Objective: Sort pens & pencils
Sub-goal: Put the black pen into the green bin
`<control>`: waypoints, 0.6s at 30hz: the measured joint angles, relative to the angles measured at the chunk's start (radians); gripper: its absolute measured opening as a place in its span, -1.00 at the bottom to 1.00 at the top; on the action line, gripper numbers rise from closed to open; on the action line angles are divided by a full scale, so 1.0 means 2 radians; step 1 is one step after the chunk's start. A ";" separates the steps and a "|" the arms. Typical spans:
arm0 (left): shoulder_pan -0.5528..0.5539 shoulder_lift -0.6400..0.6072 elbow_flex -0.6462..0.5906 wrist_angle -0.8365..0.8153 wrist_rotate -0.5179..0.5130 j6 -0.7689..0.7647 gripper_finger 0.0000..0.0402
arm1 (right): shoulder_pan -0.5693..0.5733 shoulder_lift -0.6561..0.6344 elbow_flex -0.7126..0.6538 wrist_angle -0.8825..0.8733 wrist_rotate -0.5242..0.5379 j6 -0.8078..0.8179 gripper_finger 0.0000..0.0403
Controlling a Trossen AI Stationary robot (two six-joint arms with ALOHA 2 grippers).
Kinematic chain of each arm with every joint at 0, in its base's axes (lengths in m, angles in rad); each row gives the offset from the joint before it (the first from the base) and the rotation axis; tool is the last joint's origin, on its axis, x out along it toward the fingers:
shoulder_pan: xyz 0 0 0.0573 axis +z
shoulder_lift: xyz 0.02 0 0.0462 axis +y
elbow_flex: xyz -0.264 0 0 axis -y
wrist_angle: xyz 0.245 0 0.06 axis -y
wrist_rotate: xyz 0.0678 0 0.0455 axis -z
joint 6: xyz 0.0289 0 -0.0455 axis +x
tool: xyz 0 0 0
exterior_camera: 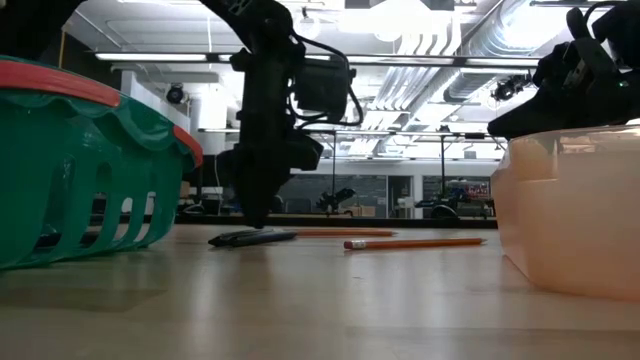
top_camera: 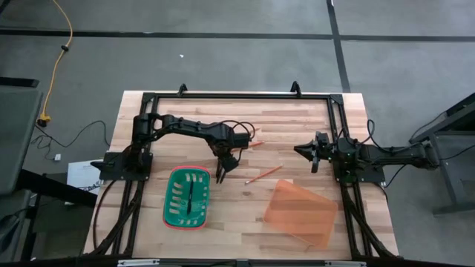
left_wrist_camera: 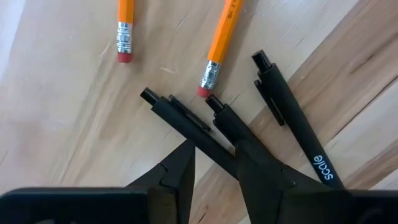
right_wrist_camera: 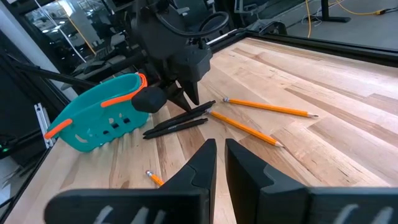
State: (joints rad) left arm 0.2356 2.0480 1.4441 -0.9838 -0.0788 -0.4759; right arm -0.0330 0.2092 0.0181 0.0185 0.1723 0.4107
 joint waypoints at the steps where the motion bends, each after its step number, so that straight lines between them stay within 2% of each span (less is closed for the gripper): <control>1: 0.000 0.000 0.000 0.001 0.000 0.000 -0.49 | 0.000 0.000 0.000 0.000 0.000 0.000 -0.88; 18: 0.000 0.006 0.001 -0.017 -0.007 0.006 -0.49 | 0.000 0.000 0.000 0.000 0.000 0.000 -0.88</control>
State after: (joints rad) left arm 0.2356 2.0598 1.4452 -1.0168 -0.0936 -0.4643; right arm -0.0330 0.2092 0.0181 0.0185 0.1726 0.4107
